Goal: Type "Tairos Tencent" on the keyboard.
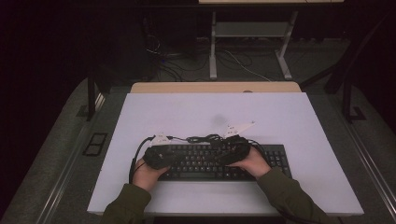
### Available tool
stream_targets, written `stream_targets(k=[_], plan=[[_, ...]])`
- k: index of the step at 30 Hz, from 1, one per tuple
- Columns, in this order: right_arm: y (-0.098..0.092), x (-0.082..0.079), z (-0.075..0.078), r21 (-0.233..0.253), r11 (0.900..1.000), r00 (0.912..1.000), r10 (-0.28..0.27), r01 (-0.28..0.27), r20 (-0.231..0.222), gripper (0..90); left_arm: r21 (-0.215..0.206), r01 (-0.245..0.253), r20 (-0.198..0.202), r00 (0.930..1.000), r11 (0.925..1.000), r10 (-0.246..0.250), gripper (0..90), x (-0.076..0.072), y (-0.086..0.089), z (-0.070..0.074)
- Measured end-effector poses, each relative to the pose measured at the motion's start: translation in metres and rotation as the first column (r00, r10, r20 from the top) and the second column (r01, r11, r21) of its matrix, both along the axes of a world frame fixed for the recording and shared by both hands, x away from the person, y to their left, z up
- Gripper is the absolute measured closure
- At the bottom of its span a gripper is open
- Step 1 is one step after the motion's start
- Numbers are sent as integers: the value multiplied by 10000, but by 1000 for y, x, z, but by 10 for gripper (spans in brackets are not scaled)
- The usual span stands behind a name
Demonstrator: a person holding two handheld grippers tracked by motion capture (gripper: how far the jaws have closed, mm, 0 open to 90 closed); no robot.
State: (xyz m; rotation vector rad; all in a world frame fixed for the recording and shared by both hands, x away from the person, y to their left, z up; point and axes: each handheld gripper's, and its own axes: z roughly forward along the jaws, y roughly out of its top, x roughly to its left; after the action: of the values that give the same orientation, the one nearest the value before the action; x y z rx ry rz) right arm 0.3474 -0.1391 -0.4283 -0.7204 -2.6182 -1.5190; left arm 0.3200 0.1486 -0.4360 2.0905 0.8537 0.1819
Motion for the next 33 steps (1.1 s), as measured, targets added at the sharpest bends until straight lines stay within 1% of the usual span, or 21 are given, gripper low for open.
stream_targets(k=[3, 6, 9, 12, 17, 22, 27, 29, 33], plan=[[1, 0, 1, 67, 10000, 10000, 8, -8, -29, 300, -40, 15, -13, 10000, 10000, -15, 893, 0, 0, 0], [2, 1, 0, 155, 9999, 10000, -21, 21, -60, 313, -192, 22, -8, 10000, 9998, -22, 890, 0, 1, 1], [3, 2, 1, 205, 9997, 9998, 103, -100, -147, 330, -235, 12, 4, 10000, 9997, -12, 876, -1, 2, 3], [4, 1, 1, 159, 9996, 9995, 220, -217, -213, 371, -284, 3, 22, 10000, 9996, -2, 851, -2, 4, 4], [5, 0, 3, 222, 9995, 9995, 222, -217, -230, 472, -375, -5, 78, 10000, 9993, 8, 788, -4, 7, 6], [5, -2, 4, 243, 9993, 9995, 271, -267, -178, 569, -433, -36, 153, 9999, 9991, 43, 673, -5, 9, 8], [7, -5, 5, 171, 9989, 9989, 436, -433, -160, 658, -333, -86, 185, 9998, 9994, 92, 516, -5, 8, 8], [8, -6, 4, 104, 9989, 9989, 454, -452, -151, 691, -416, -114, 212, 9997, 9991, 123, 474, -6, 8, 9], [10, -8, 3, -65, 9985, 9984, 535, -536, -187, 757, -402, -48, 210, 9998, 9992, 56, 412, -6, 7, 9]])
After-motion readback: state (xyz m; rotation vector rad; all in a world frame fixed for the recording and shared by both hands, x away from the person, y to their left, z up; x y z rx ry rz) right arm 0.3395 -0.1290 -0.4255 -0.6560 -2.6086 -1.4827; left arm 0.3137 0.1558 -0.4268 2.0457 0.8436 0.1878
